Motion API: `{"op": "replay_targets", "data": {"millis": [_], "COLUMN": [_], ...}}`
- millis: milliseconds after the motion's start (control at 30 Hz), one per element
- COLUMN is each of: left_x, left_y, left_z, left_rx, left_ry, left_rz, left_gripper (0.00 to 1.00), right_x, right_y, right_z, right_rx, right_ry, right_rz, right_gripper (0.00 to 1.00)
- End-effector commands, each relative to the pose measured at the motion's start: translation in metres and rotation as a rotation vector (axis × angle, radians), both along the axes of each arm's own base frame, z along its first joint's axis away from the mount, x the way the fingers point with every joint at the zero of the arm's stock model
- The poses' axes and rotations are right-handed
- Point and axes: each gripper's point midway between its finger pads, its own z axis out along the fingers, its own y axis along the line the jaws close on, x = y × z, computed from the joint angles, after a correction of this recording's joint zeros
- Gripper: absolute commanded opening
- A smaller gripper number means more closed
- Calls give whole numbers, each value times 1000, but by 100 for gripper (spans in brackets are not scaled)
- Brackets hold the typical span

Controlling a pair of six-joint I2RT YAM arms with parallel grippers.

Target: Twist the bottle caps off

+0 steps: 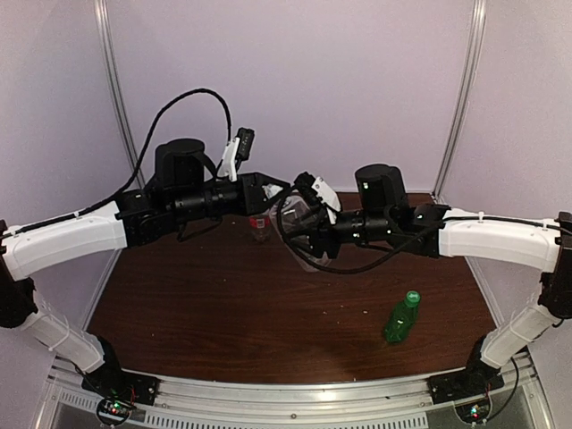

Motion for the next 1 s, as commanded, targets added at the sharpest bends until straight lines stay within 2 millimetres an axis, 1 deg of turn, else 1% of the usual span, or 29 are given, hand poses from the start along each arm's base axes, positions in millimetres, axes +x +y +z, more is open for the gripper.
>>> {"op": "replay_targets", "data": {"millis": [0, 200, 267, 367, 433, 533, 600, 700, 800, 967], "left_x": [6, -22, -33, -47, -58, -75, -89, -106, -114, -115], "left_y": [9, 11, 15, 23, 29, 33, 32, 30, 24, 11], "left_z": [17, 37, 39, 43, 49, 54, 57, 61, 60, 50], "left_rx": [-21, 4, 17, 37, 35, 28, 10, -23, -51, -72], "left_ry": [-80, -252, -294, -354, -396, -446, -476, -504, -508, -463], "left_rz": [41, -102, -150, -209, -251, -332, -405, -503, -570, -650], "left_gripper": [36, 73, 81, 88, 90, 92, 92, 90, 88, 79], "right_x": [11, -12, -24, -44, -56, -74, -88, -104, -111, -113], "right_y": [-8, -7, -6, -4, -2, 0, 0, 0, -1, 1], "right_z": [6, 12, 13, 15, 17, 22, 27, 35, 42, 45], "right_rx": [-1, 23, 32, 51, 69, 98, 123, 152, 180, 197], "right_ry": [-17, -2, 9, 30, 49, 74, 100, 132, 149, 168], "right_rz": [-62, 58, 124, 232, 307, 419, 509, 612, 665, 694], "right_gripper": [42, 45, 47, 49, 51, 51, 52, 52, 52, 52]}}
